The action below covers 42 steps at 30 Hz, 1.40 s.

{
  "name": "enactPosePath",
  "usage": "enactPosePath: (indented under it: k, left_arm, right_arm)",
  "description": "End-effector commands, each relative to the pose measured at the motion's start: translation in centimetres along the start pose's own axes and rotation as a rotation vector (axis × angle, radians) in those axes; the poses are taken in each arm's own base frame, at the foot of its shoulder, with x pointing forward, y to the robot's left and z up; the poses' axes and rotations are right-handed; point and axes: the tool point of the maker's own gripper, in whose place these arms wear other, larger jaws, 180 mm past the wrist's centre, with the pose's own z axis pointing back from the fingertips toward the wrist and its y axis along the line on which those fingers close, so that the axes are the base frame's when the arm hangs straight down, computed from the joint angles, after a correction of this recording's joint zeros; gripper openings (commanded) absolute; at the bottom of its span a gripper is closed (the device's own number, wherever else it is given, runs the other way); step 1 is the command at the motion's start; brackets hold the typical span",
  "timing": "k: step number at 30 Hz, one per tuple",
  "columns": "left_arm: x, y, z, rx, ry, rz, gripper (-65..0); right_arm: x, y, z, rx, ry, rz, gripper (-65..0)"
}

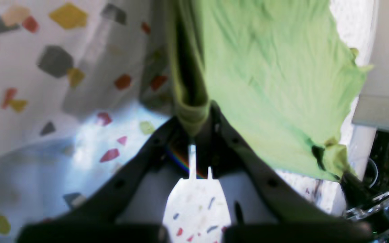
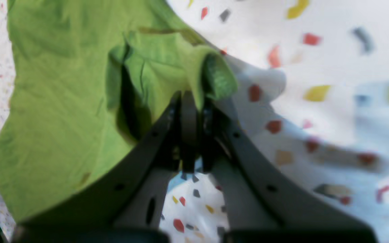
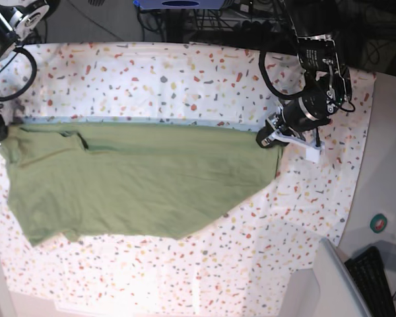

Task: Layout the t-shirt on the table in an organized manner, then fold the t-shirt properly
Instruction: 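Lift the shirt with both grippers and lay it flatter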

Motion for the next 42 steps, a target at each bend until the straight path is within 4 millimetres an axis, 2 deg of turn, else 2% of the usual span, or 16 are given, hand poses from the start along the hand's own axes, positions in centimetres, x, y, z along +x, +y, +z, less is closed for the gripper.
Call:
enactPosePath:
  k: [1,5,9,12,14,17,21,25,28,31,33,36,40,42]
  left_arm:
    - [2.3,-1.8,0.4,-0.04,-0.059,-0.027,-65.0]
    - [5.0,-3.9,0.7,-0.046,-0.09,-0.016,-65.0]
    - [8.6,-7.3,0.4,-0.105,-0.122,-0.044,-65.0]
    - [11.8,-10.8,0.4,-0.167,-0.167,-0.075,-65.0]
    - [14.0,-13.4,0.5,-0.21,-0.208,-0.094,-65.0]
    - [17.5,-17.1,0.4,-0.271,-0.251,-0.086,-65.0]
    - [21.5,-20.9,-0.2,-0.32,-0.258,-0.023,-65.0]
    - [25.8,-26.3,0.4,-0.406,-0.277,-0.03,-65.0]
    - [29.0,-30.3,2.2,-0.469,-0.334,-0.045,-65.0]
    - [30.6,-33.2,3.9,-0.52,-0.37,-0.066,-65.0]
    - [31.1,-33.6,4.8,-0.529,-0.397,-0.08,-65.0]
    - [29.2,-31.6,4.4,-0.499,-0.368,-0.096,-65.0]
    - [24.2,-25.8,2.7,-0.406,-0.296,-0.093,-65.0]
    - [20.9,-21.9,1.9,-0.342,-0.265,-0.081,-65.0]
  right_arm:
    - [3.1,1.4,0.7,0.033,-0.071,0.023,-65.0]
    - [4.6,3.0,1.9,0.049,-0.064,0.074,-65.0]
    - [6.8,5.3,2.0,0.071,-0.086,0.055,-65.0]
    - [9.1,7.5,1.9,0.093,-0.131,0.001,-65.0]
    - [11.5,9.2,2.3,0.119,-0.172,-0.003,-65.0]
    - [14.4,14.3,2.1,0.185,-0.191,0.078,-65.0]
    - [18.0,19.5,2.5,0.237,-0.222,0.085,-65.0]
    - [23.2,24.8,4.8,0.31,-0.336,0.119,-65.0]
    - [26.6,28.4,7.4,0.349,-0.414,0.178,-65.0]
    - [29.1,30.2,9.7,0.371,-0.469,0.209,-65.0]
    - [29.6,30.0,10.3,0.369,-0.477,0.211,-65.0]
    - [29.0,29.0,10.4,0.347,-0.453,0.23,-65.0]
    - [24.9,24.3,8.2,0.247,-0.395,0.298,-65.0]
    - [21.3,22.1,6.4,0.208,-0.337,0.326,-65.0]
